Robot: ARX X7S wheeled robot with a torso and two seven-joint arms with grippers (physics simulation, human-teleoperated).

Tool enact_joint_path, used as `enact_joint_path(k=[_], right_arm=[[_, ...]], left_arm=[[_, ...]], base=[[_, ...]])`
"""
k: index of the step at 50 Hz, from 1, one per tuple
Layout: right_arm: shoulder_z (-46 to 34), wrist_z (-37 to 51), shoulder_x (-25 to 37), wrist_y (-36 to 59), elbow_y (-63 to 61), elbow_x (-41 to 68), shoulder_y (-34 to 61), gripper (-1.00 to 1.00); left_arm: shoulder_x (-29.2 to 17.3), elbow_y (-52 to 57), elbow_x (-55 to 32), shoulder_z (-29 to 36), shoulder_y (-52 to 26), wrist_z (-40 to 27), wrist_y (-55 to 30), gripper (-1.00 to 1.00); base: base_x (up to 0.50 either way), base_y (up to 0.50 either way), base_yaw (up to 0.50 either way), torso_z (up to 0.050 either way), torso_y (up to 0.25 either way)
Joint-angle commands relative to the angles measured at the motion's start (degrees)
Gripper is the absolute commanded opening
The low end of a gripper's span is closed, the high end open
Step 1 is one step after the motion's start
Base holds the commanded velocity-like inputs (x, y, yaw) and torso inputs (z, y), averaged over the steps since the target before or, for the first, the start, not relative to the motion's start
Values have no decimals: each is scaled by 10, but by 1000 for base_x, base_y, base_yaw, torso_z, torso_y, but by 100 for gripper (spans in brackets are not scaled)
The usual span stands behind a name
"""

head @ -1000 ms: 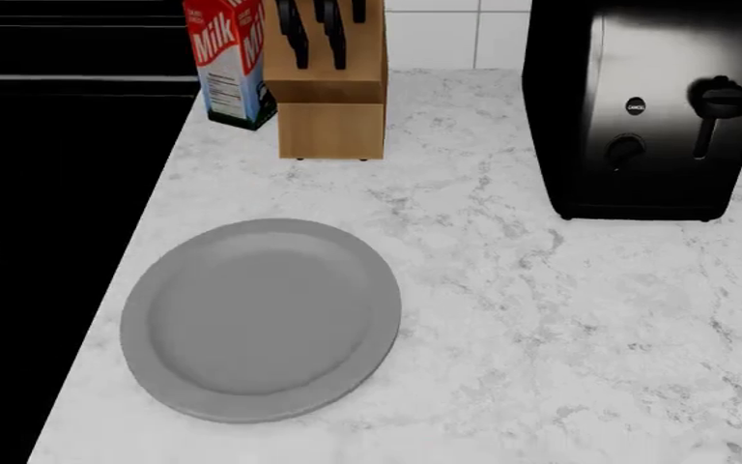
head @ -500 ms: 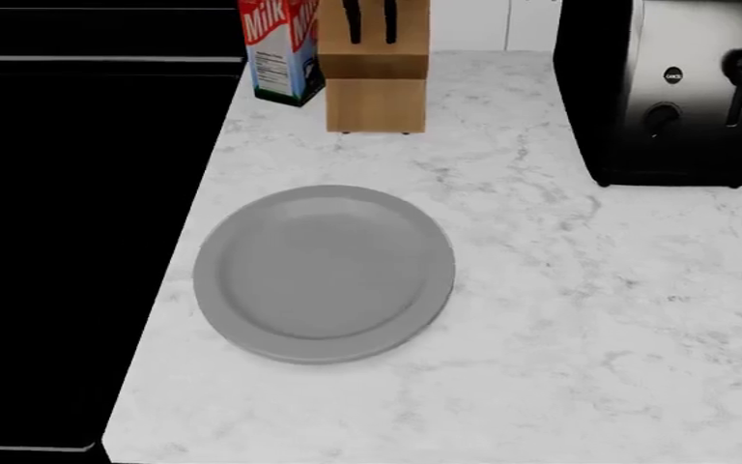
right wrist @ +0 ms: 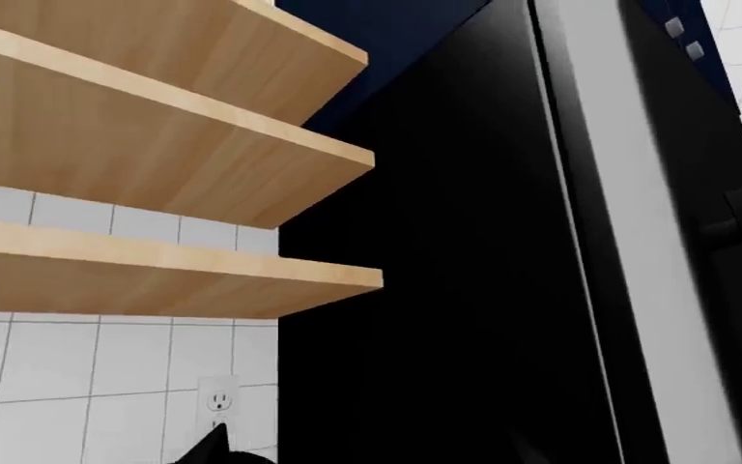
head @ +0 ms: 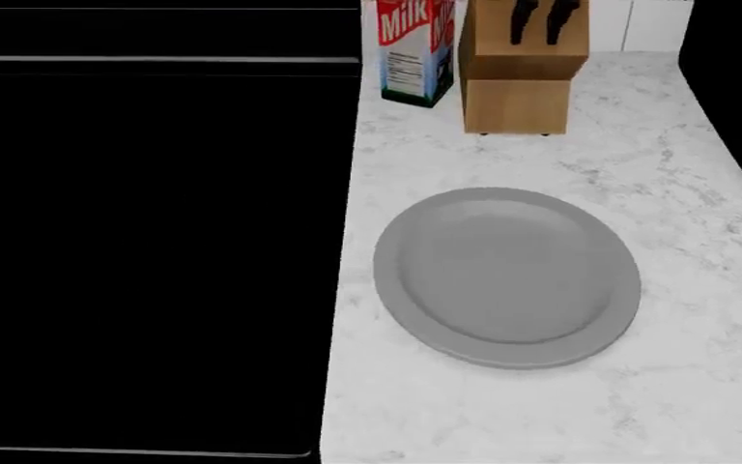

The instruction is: Pick the mushroom from the counter and place it in the microwave.

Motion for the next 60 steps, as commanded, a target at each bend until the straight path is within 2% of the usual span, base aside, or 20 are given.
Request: enact_joint_path(k=[1, 45, 60], right_arm=[[30, -12, -5, 0, -3, -1, -15, 100], [26, -22, -30, -21, 3, -13, -26, 100], [32, -37, -45, -33, 2, -15, -25, 100]], left_arm=[[14, -6, 6, -19, -9, 3, -2, -100], [14, -14, 4, -10, -9, 5, 2, -100], [14, -13, 2, -6, -9, 4, 2, -100]], base=[[0, 500, 0, 0, 0], [0, 500, 0, 0, 0], [0, 0, 0, 0, 0]])
